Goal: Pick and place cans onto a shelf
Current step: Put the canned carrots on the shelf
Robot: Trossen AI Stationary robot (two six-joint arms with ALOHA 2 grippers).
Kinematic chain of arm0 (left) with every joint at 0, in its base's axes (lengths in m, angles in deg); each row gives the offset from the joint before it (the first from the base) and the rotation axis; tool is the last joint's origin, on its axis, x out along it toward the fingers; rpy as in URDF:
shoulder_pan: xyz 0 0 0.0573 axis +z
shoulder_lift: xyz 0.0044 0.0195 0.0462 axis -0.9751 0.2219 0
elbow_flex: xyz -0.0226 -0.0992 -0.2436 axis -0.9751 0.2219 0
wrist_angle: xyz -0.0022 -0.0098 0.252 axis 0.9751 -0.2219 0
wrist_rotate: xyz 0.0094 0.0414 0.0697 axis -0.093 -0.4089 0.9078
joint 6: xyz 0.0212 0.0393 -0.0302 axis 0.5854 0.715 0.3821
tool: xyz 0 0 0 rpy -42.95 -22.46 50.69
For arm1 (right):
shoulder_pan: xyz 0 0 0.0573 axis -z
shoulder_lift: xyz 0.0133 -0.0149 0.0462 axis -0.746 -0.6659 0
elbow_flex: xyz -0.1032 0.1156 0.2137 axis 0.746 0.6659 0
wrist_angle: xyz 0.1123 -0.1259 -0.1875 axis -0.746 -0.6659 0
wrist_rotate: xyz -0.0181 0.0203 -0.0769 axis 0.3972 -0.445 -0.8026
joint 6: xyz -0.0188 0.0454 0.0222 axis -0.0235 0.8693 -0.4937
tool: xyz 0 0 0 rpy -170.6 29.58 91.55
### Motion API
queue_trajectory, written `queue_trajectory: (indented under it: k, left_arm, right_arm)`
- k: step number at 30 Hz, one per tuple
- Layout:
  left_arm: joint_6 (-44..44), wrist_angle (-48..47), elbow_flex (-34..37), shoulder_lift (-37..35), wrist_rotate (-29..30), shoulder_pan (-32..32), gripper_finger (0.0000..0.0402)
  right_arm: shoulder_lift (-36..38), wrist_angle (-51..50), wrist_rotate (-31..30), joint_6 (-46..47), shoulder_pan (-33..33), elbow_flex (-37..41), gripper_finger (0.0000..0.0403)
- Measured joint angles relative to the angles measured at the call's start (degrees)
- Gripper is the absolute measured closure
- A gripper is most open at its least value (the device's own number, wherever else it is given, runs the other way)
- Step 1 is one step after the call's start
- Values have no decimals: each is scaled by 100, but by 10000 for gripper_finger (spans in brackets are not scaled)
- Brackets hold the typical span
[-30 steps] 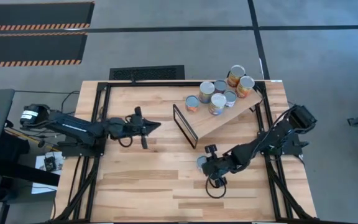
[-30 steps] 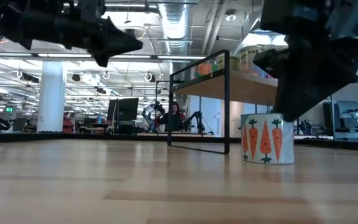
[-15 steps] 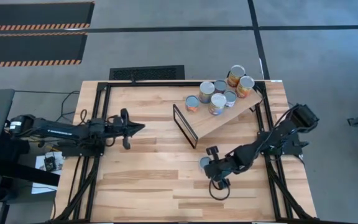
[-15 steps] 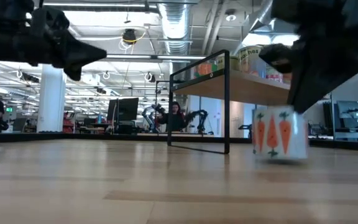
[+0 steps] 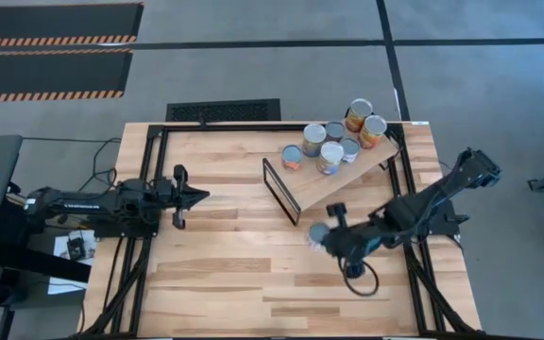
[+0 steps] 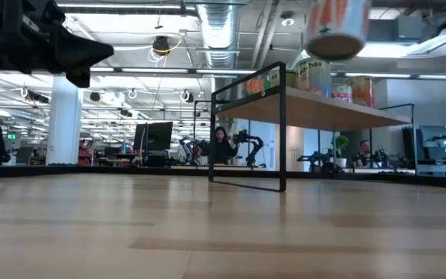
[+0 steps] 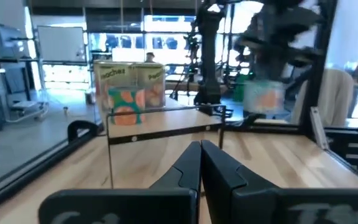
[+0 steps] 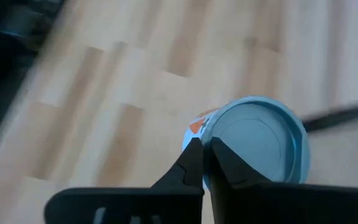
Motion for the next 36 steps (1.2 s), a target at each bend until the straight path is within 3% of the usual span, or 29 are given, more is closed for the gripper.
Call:
queue_trajectory:
  k: [9, 16, 21, 25, 28, 36]
  left_arm:
    - [-116, -1632, 7, -1394, -91, -2, 401]
    - [-201, -1725, 7, -1221, -94, -2, 401]
    - [-490, -1717, 8, -1201, -56, -3, 401]
    - [-1965, -1595, -12, -1091, 1380, 7, 401]
    - [-2426, -1547, -25, -1072, 2249, 4, 401]
    - [-2274, -1560, -30, -1048, 2616, 7, 401]
  right_arm:
    - [-18, -842, -227, -950, 1289, -605, 388]
    - [-155, -760, 161, -1634, 2424, -610, 389]
    - [-400, -715, 345, -1887, 2812, -605, 387]
    - [-492, -551, 357, -2036, 2902, -616, 389]
    - [-512, -635, 487, -2035, 2930, -601, 388]
    - [-501, -661, 606, -2031, 2962, -605, 387]
